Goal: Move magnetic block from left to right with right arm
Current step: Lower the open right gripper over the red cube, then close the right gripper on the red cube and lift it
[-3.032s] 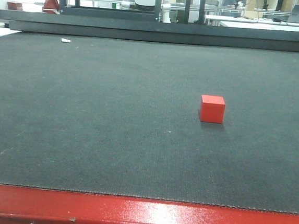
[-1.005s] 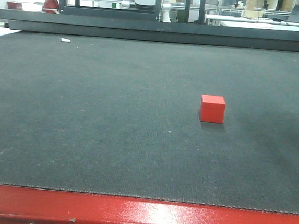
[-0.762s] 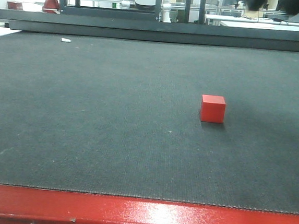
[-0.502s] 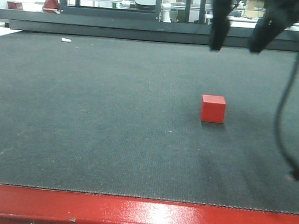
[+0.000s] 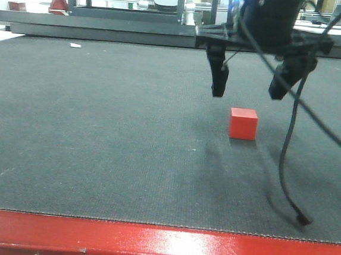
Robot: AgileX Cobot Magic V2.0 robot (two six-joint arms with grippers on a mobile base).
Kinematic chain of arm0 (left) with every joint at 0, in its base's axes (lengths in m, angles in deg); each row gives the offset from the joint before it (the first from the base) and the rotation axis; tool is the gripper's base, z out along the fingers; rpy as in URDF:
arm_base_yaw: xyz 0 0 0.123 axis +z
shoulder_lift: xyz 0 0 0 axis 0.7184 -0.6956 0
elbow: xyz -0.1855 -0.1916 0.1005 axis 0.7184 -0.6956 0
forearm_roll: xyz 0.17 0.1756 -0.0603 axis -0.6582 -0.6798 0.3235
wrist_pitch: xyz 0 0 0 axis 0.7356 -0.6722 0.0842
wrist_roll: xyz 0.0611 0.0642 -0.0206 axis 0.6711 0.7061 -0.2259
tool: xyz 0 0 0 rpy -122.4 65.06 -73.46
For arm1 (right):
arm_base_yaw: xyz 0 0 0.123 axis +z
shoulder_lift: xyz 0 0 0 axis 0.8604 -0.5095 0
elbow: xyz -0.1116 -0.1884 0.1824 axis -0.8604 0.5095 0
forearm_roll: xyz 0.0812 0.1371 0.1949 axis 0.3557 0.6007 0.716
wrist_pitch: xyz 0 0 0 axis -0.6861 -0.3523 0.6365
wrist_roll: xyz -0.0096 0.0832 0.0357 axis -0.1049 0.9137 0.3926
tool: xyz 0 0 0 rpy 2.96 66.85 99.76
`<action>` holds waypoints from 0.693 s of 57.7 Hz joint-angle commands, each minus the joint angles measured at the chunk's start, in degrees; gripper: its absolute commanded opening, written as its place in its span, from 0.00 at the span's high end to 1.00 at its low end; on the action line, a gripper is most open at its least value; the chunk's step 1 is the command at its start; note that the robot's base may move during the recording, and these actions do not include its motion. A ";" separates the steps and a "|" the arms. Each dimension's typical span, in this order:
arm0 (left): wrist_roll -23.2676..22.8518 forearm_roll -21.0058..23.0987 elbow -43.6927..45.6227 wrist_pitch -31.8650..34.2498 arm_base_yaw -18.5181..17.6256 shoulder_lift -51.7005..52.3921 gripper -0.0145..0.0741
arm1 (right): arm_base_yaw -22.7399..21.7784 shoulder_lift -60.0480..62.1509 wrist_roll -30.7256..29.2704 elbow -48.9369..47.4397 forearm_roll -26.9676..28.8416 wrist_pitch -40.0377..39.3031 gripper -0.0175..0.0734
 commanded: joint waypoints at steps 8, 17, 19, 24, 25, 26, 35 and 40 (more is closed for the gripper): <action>-0.34 0.27 -0.47 4.83 0.04 0.64 0.98 | -1.01 0.02 0.07 -2.03 -0.96 -3.53 0.11; -0.34 0.27 -0.47 4.83 0.04 0.64 0.98 | -1.96 -1.77 0.07 -2.03 -0.59 -3.65 0.11; -0.34 0.27 -0.47 4.83 0.04 0.64 0.98 | -2.01 -2.19 0.07 -2.03 -0.52 -3.65 0.11; -0.34 0.27 -0.47 4.83 0.04 0.64 0.98 | -2.10 -2.69 0.07 -1.97 -0.42 -3.86 0.11; -0.34 0.27 -0.47 4.83 0.04 0.64 0.98 | -2.10 -2.84 0.07 -1.97 -0.42 -3.93 0.11; -0.34 0.27 -0.47 4.83 0.04 0.64 0.98 | -2.10 -2.84 0.07 -1.97 -0.42 -4.14 0.12; -0.34 0.27 -0.47 4.83 0.04 0.64 0.98 | -2.10 -3.56 0.07 -1.97 0.19 -4.21 0.27; -0.34 0.27 -0.47 4.83 0.04 0.64 0.98 | -2.10 -3.55 0.02 -1.97 0.24 -4.42 0.41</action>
